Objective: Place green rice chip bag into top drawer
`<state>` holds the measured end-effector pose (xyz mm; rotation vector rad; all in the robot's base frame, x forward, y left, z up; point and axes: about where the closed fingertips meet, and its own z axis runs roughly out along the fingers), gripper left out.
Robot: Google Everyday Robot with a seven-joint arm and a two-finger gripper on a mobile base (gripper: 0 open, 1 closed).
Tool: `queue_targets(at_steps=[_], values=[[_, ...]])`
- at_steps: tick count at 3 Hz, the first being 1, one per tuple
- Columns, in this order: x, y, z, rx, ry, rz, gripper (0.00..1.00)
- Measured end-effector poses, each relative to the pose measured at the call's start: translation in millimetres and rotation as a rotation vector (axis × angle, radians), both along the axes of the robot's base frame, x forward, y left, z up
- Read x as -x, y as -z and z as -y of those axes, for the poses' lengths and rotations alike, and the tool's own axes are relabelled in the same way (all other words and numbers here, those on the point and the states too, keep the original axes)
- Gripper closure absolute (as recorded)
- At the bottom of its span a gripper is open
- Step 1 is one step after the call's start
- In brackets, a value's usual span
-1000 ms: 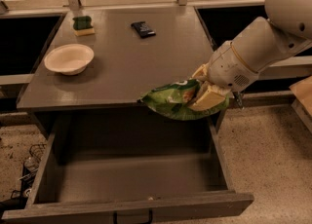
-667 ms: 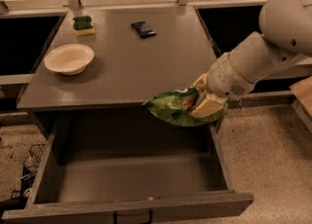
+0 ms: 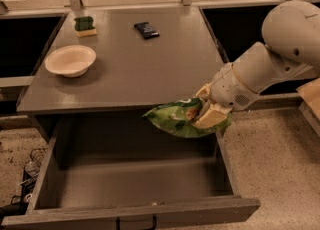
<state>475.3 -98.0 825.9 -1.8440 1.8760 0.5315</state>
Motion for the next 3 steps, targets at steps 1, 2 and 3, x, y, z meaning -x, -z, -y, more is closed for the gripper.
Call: queue_targets(at_steps=[1, 2, 3], values=[[25.9, -0.5, -11.6, 0.009, -0.055, -0.003, 1.0], [26.1, -0.3, -11.6, 0.009, -0.055, -0.004, 1.0], [22.5, 8.1, -13.5, -0.003, -0.051, -0.019, 1.0]])
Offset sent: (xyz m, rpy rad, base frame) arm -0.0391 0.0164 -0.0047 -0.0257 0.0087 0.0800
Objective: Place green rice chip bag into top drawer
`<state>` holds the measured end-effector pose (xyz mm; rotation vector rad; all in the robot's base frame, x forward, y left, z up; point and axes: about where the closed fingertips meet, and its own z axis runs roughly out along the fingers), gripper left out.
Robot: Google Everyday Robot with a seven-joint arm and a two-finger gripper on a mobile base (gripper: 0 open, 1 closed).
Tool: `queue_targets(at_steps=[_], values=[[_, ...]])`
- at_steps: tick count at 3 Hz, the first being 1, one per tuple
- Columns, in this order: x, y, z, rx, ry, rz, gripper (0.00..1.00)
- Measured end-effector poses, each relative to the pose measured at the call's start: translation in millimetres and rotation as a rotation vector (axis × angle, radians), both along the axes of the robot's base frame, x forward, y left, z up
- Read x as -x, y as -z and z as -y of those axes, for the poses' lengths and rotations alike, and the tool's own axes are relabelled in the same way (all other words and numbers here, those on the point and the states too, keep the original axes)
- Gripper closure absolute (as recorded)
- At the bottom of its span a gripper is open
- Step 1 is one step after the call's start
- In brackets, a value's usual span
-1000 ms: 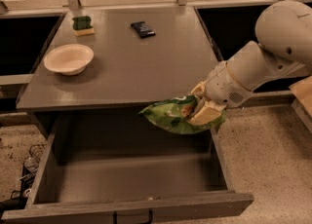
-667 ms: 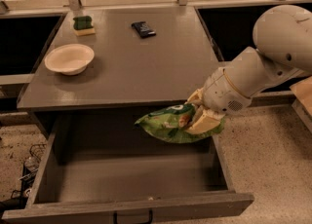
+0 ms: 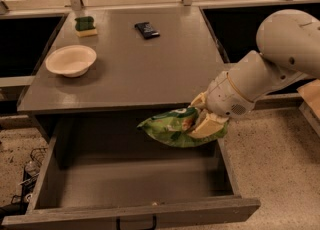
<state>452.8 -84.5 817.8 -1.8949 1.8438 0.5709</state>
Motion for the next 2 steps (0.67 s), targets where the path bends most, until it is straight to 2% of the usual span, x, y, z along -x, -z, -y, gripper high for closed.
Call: queue_targets(at_steps=[1, 2], values=[[-6.4, 38.2, -9.0, -0.052, -0.002, -0.095, 1.0], [-6.4, 38.6, -9.1, -0.052, -0.002, -0.095, 1.0]])
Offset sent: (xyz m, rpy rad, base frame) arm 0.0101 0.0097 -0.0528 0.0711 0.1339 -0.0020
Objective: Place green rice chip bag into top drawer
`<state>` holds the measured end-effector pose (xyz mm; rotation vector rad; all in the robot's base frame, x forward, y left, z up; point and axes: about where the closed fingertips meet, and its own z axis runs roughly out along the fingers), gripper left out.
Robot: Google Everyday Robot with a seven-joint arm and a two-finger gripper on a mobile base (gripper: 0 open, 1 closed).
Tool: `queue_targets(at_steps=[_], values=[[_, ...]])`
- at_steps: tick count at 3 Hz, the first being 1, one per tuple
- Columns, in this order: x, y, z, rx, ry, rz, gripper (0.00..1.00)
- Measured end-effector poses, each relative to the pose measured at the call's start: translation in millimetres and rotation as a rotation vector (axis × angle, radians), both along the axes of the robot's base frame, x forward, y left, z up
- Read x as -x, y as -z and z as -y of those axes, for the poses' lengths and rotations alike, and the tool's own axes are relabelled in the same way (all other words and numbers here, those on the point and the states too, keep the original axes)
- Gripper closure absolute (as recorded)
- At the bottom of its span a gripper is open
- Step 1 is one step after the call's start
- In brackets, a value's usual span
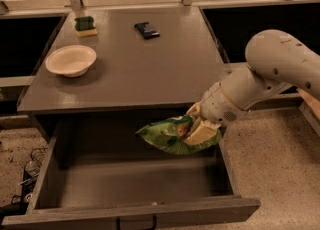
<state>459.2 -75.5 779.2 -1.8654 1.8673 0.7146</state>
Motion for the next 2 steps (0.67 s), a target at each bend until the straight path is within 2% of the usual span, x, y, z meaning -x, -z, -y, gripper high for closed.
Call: queue_targets(at_steps=[2], values=[[19, 7, 1, 0.038, 0.02, -0.003, 1.0]])
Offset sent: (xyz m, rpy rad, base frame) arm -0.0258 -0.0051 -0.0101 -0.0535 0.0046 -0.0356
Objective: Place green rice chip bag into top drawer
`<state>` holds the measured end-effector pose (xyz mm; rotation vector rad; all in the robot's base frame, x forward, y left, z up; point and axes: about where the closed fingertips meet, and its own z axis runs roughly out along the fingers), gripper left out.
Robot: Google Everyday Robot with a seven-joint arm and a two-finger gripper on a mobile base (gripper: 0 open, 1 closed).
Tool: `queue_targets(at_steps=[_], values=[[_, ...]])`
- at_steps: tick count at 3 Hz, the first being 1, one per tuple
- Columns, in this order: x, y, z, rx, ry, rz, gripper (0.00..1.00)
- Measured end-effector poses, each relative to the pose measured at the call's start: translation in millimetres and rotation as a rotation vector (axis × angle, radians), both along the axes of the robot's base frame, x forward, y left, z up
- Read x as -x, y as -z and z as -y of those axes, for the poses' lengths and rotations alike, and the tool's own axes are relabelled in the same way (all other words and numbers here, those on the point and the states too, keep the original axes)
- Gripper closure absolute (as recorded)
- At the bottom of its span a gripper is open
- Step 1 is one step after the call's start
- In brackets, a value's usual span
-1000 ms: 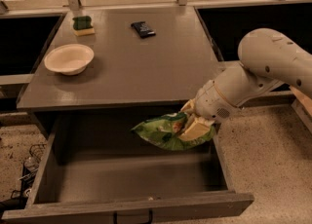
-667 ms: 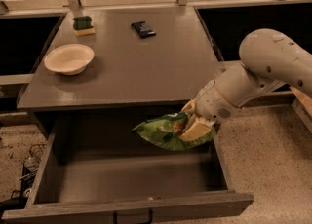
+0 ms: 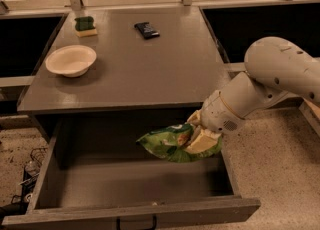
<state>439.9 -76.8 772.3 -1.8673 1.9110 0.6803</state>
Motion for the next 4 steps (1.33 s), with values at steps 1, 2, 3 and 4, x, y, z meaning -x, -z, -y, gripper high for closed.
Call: queue_targets(at_steps=[1, 2, 3, 4], values=[[6, 0, 1, 0.011, 0.0, 0.001, 1.0], [8, 9, -1, 0.059, 0.009, 0.004, 1.0], [6, 14, -3, 0.103, 0.034, 0.031, 1.0], [6, 14, -3, 0.108, 0.038, 0.035, 1.0]])
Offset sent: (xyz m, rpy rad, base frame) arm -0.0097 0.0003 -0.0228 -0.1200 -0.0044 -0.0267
